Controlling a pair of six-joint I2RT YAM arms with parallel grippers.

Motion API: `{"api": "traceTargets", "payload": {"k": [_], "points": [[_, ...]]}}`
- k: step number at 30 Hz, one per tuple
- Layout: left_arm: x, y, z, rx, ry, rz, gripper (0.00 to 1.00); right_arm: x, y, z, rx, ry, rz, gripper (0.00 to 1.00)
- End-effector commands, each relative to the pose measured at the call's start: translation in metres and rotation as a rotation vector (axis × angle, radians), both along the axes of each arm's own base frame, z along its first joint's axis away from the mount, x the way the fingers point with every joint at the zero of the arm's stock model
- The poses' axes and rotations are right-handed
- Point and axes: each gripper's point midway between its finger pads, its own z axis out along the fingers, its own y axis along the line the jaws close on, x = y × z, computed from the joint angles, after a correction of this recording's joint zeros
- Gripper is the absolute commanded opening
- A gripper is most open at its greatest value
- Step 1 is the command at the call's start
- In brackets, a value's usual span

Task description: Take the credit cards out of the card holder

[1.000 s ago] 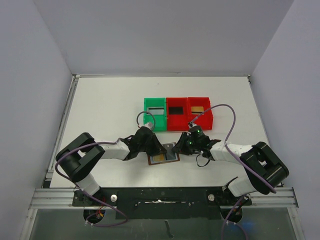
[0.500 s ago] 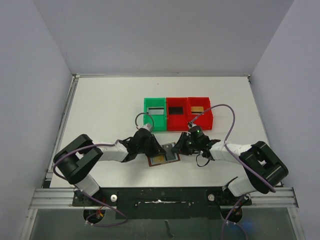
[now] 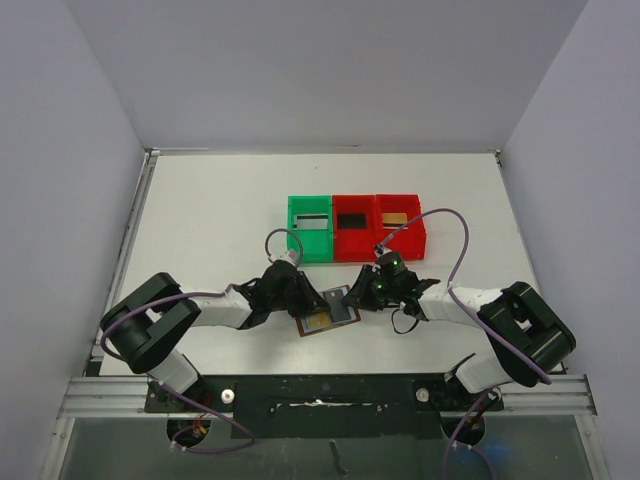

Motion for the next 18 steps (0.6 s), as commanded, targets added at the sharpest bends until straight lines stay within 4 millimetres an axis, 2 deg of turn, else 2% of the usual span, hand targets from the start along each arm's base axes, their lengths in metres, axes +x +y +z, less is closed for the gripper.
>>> {"api": "traceTargets", "payload": {"k": [1, 4, 8, 18], "points": [[0.0021, -0.0064, 0.0192, -0.074, -0.043, -0.002, 0.12, -0.0138, -0.0219, -0.0260, -0.117, 0.072, -0.018, 0.18], [0.0017, -0.0073, 0.0201, -0.081, -0.046, -0.007, 0.10, -0.0141, -0.0226, -0.0257, -0.118, 0.072, -0.021, 0.18], [0.0015, -0.0085, 0.0204, -0.081, -0.049, -0.017, 0.00, -0.0128, -0.0216, -0.0246, -0.117, 0.069, -0.020, 0.18], [0.0011, -0.0048, 0.0179, -0.087, -0.037, -0.003, 0.00, -0.0118, -0.0217, -0.0244, -0.121, 0.069, -0.021, 0.18]]}}
